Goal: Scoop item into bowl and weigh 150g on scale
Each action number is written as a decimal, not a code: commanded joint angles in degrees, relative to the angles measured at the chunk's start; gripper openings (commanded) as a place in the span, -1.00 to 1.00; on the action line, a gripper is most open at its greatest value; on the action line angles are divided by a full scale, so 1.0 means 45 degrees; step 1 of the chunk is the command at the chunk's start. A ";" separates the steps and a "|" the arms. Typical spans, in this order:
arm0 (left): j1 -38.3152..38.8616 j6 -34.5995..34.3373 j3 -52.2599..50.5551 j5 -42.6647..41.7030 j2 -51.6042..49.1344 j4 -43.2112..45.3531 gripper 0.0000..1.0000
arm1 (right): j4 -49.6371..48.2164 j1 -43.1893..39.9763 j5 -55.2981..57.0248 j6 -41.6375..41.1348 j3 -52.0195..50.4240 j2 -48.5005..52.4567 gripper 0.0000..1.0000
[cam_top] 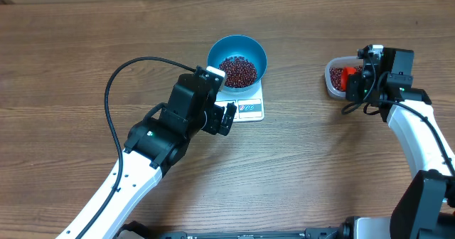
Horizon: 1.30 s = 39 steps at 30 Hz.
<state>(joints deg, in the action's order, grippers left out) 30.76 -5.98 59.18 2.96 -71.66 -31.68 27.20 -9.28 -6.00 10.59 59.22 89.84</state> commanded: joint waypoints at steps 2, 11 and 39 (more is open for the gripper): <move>0.0000 0.0151 -0.0015 -0.0151 -0.0053 0.0039 0.99 | -0.0073 0.0019 0.0612 -0.0019 0.0000 -0.0063 -0.92; 0.0000 0.0151 -0.0015 -0.0151 -0.0053 0.0039 0.99 | -0.0175 0.0019 0.0860 -0.0015 0.0000 -0.0063 -0.92; 0.0000 0.0151 -0.0015 -0.0151 -0.0053 0.0039 0.99 | -0.0889 0.0068 0.2977 0.4109 0.0000 -0.0063 -0.92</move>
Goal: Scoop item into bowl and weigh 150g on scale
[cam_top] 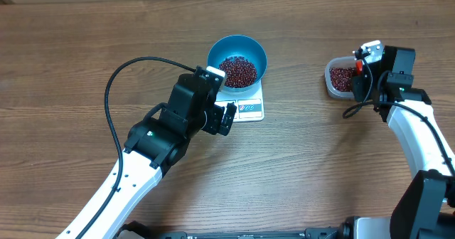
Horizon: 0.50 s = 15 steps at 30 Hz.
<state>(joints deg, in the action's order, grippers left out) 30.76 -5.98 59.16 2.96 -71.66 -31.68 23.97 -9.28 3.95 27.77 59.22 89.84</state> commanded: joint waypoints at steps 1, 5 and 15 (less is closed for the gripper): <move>0.0000 0.0151 -0.0010 -0.0151 -0.0053 0.0039 0.99 | -0.0180 0.0073 0.0831 0.0330 0.0000 -0.0063 -0.92; 0.0000 0.0151 -0.0010 -0.0151 -0.0053 0.0039 0.99 | -0.0170 0.0073 0.0840 0.0758 0.0000 -0.0063 -0.92; 0.0000 0.0151 -0.0010 -0.0151 -0.0053 0.0039 0.99 | 0.1098 0.0068 0.0831 -0.0107 -0.0092 -0.0053 -0.92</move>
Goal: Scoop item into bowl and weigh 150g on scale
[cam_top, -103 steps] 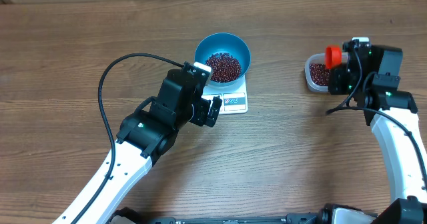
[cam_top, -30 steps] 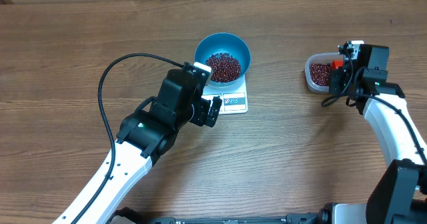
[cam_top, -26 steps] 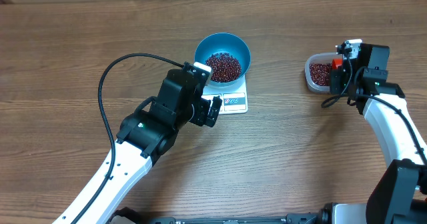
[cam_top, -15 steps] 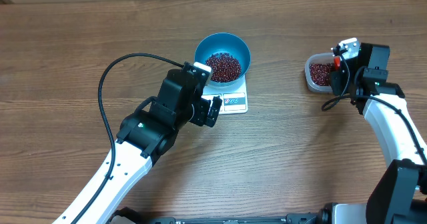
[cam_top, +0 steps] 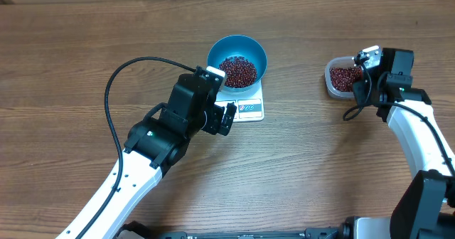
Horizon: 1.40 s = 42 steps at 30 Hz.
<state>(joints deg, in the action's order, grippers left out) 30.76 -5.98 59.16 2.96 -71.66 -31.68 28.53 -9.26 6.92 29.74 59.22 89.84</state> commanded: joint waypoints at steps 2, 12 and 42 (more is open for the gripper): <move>0.0000 0.0151 -0.0010 -0.0151 -0.0053 0.0039 0.99 | 0.0039 0.0063 0.0170 -0.0554 -0.0282 -0.0053 -0.92; 0.0000 0.0151 -0.0010 -0.0151 -0.0053 0.0039 0.99 | -0.0423 0.0063 -0.1919 -0.0991 -0.0845 -0.0049 -0.92; 0.0000 0.0151 -0.0010 -0.0151 -0.0053 0.0039 0.99 | -0.0937 0.0039 -0.3288 -0.2939 -0.0845 0.1054 -0.92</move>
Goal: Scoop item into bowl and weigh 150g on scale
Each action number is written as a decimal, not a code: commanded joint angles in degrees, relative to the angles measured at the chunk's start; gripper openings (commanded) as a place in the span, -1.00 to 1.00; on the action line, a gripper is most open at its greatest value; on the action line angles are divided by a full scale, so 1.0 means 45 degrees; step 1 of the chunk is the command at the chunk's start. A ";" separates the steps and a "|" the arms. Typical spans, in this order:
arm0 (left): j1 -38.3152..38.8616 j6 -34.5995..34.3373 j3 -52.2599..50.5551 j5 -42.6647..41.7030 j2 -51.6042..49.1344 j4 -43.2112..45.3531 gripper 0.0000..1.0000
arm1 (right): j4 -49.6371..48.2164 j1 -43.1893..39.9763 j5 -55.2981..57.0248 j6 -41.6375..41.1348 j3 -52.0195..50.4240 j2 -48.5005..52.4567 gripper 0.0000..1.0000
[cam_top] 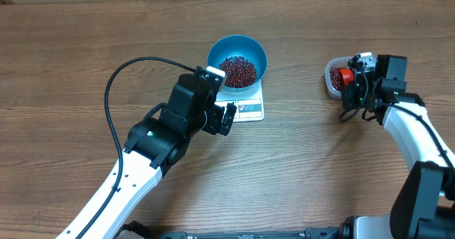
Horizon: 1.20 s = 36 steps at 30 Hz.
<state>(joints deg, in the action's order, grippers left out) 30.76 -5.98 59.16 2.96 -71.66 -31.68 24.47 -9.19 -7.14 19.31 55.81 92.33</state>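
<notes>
A blue bowl [237, 48] of red beans stands on a small white scale [249, 109] at the table's middle back. My left gripper [227, 118] rests beside the scale's left front corner; the gap between its fingers does not show from above. At the right, a small clear tub [331, 77] holds more red beans. My right gripper [353, 80] is at the tub's right rim, shut on a red scoop [345, 75] whose cup sits over the beans.
The brown wooden table [320, 168] stretches around both arms. A black cable [117, 82] loops from the left arm over the table's left half. The right arm's white link [419, 136] runs along the right edge.
The right gripper has shifted slightly left and down at the tub, and the red scoop, hidden before, now shows over the beans. The left arm, bowl and scale have not moved.
At first the right gripper held the red scoop in the tub. Then the wrist had turned and only a sliver of red showed, then none. Now the scoop's cup shows again over the tub's beans. The left arm stayed by the scale throughout.
</notes>
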 commanded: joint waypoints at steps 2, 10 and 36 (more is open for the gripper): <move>0.0000 0.0151 -0.0010 -0.0151 -0.0053 0.0039 0.99 | -0.0083 0.0024 -0.0262 -0.0690 -0.0083 0.0539 -0.92; 0.0000 0.0151 -0.0010 -0.0151 -0.0053 0.0039 0.99 | -0.0243 -0.0180 -0.1836 -0.0685 -0.0078 0.0534 -0.92; 0.0000 0.0151 -0.0010 -0.0151 -0.0053 0.0039 0.99 | -0.0661 -0.2215 -0.6115 -0.2589 -0.0078 0.1472 -0.92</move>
<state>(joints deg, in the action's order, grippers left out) 30.76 -5.98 59.16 2.96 -71.66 -31.68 21.17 -19.16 -31.97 9.37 55.81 97.32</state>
